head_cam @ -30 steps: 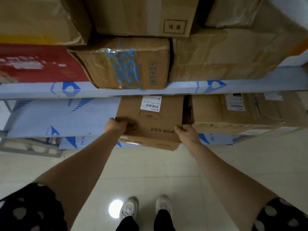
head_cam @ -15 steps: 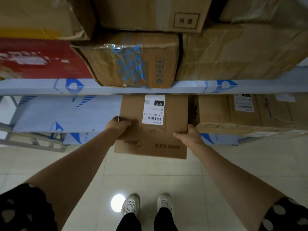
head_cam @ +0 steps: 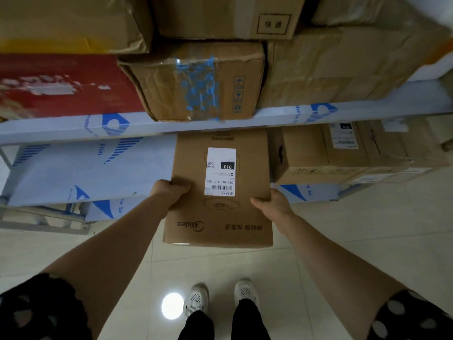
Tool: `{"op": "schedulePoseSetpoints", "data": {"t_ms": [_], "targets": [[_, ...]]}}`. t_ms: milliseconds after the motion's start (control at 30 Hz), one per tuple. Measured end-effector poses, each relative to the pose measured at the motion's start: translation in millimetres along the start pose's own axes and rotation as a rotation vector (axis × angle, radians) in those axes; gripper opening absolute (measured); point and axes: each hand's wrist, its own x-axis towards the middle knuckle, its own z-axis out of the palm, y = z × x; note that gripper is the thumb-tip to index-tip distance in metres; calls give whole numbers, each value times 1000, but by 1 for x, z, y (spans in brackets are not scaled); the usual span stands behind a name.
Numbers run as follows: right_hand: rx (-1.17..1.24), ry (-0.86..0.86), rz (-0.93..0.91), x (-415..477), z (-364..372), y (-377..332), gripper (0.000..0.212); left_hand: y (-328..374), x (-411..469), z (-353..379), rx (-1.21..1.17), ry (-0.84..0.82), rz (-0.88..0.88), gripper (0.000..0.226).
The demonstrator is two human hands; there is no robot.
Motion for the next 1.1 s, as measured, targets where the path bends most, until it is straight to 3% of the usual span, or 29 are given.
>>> {"op": "schedulePoseSetpoints", "data": {"t_ms": [267, 500, 767, 867, 1100], "targets": [[62, 10, 85, -72, 11, 3, 42, -22, -42, -38, 122, -80, 22, 49], [-53, -37, 67, -133, 19, -5, 42, -59, -96, -84, 50, -99, 46, 62], [-104, -131, -22, -200, 44, 11, 40, -139, -184, -126, -134, 87, 15, 49], [-111, -194, -60, -230, 57, 22, 41, -173, -217, -141, -203, 160, 9, 33], [-208, -358, -230, -301, 124, 1, 36, -265, -284, -215, -302, 299, -57, 42]]}}
